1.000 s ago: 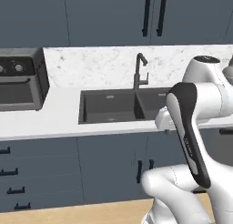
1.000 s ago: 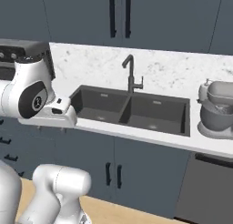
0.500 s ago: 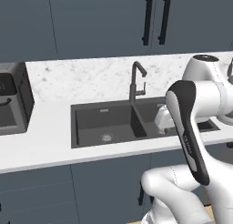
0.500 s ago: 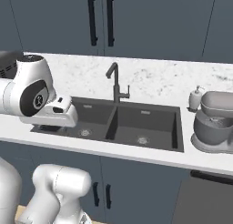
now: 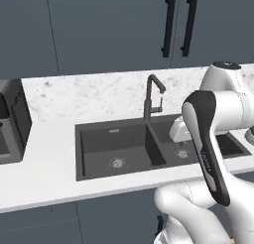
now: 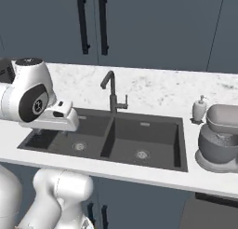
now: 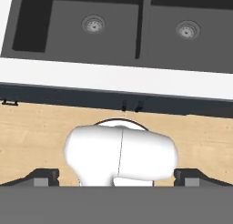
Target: Navigate to the sink.
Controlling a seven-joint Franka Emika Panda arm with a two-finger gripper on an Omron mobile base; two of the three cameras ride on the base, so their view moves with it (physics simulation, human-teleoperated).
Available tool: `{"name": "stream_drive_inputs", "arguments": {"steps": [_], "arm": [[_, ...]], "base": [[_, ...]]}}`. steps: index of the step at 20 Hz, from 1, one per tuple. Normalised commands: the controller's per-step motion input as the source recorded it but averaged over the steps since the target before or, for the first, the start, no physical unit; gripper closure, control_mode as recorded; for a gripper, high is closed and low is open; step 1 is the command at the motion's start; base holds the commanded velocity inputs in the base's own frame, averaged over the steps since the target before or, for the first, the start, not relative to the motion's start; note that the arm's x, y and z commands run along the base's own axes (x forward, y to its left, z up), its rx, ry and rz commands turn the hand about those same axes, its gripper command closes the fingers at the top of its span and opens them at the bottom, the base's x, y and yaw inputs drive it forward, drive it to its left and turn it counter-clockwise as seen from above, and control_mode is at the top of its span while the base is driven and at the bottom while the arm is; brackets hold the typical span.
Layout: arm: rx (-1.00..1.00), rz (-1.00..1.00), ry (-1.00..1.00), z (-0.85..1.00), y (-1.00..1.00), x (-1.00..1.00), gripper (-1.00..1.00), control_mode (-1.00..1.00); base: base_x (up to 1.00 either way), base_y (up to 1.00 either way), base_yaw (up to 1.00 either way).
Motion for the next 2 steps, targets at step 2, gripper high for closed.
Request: {"name": "stream_drive_inputs", "arguments": {"steps": [2], "arm": [[0.0, 0.0, 0.0, 0.0, 0.0, 0.0, -1.0, 1.0]], "base": [[0.74, -0.06, -0.07]]}}
